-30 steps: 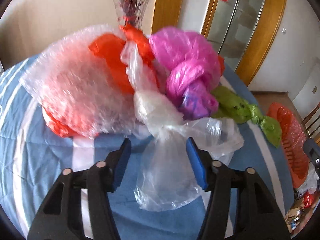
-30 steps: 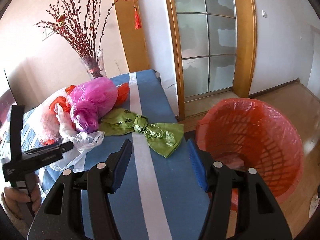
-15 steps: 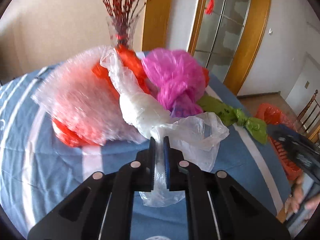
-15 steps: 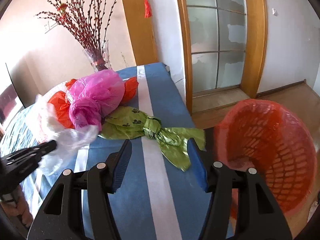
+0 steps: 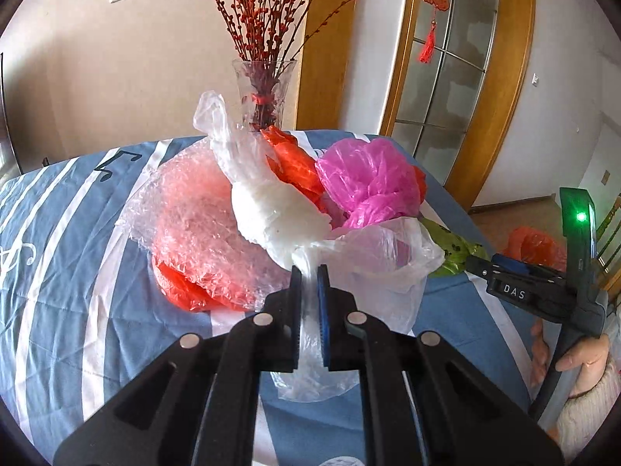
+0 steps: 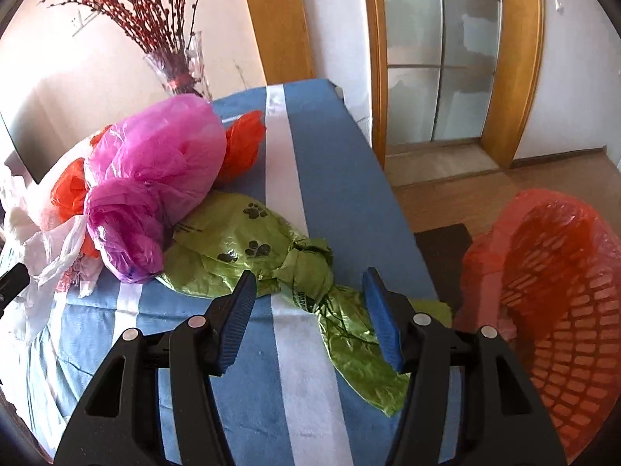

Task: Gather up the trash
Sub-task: 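Grasp the white plastic bag with the left gripper while the right gripper grasps the lime-green bag, then carry both bags to the wastebasket and open both grippers to drop them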

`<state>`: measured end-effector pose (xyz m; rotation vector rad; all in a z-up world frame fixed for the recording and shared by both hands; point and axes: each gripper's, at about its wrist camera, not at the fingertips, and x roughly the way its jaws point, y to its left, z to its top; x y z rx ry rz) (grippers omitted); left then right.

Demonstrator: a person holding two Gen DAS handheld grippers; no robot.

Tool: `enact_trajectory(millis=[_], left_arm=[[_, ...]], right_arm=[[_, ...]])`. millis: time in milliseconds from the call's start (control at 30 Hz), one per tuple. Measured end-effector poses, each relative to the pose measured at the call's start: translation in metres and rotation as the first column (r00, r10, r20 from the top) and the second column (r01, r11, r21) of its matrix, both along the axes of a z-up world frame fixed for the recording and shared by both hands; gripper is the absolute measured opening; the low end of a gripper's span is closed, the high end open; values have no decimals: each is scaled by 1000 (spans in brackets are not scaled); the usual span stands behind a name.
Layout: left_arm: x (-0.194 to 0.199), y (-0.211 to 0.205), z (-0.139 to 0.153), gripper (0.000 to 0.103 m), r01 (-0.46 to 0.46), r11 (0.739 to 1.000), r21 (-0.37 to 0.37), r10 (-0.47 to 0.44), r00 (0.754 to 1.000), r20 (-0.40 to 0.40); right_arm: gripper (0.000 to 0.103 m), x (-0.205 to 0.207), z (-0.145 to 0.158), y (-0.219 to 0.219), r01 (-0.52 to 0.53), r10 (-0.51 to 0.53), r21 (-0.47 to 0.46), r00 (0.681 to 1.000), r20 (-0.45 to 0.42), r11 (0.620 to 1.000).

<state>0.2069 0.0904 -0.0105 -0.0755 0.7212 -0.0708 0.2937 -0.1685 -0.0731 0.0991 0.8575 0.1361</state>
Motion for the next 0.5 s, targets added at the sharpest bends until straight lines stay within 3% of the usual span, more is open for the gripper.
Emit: enact_trajectory(millis=[67,133,167,500], left_arm=[[-2,0,-1,9,1,1000,0,-1,1000,-4],[-2,-1,-2,9,2,1000,1,-2,1000,-7],[-2,-2,-3,9,3,1000,1,-3,1000,-8],[-2,-11,-3,9,16,1000,0,-16,1000,-6]], right_arm=[[46,1,-3,2,-6,6,-16,1000,-15,1000],[27,-1,-3,2,-10,9,-31,1000,-17,999],[23,-3,-3,1,-11,10,-37,1000,-17,999],[19,-40,9,-21,13,-13,7,1000,10,1000]])
